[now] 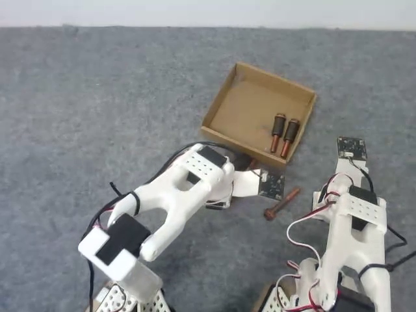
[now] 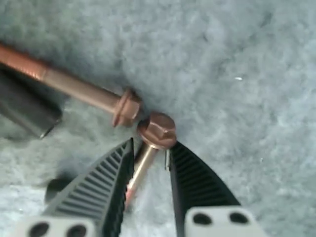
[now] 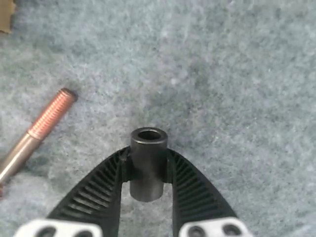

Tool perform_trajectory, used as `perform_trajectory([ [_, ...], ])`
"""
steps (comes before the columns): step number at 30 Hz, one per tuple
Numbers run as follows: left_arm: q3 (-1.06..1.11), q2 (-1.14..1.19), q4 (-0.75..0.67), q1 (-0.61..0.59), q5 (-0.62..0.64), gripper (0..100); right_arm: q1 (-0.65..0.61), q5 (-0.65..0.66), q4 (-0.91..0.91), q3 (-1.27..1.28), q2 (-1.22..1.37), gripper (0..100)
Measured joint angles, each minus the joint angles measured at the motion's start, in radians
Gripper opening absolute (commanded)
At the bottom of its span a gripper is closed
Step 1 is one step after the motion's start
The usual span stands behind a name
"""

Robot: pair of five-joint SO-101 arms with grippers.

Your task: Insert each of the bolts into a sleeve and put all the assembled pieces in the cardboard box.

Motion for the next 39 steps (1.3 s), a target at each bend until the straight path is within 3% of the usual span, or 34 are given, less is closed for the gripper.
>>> perform_trajectory([
  [4, -0.034, 0.038, 0.012, 0.000, 0.003, 9, 0.000, 0.000, 0.000, 0.000, 0.000, 0.7],
  [8, -0.071, 0.074, 0.040, 0.006, 0.000, 1, 0.000, 0.000, 0.000, 0.000, 0.000, 0.7],
  [20, -0.153, 0.138, 0.143, 0.012, 0.020, 1, 0.000, 0.000, 0.000, 0.000, 0.000, 0.7],
  [32, -0.094, 0.087, 0.120, 0.035, 0.239, 1, 0.000, 0.000, 0.000, 0.000, 0.000, 0.7],
  [39, 0.172, -0.157, -0.069, 0.041, 0.391, 1, 0.000, 0.000, 0.000, 0.000, 0.000, 0.7],
])
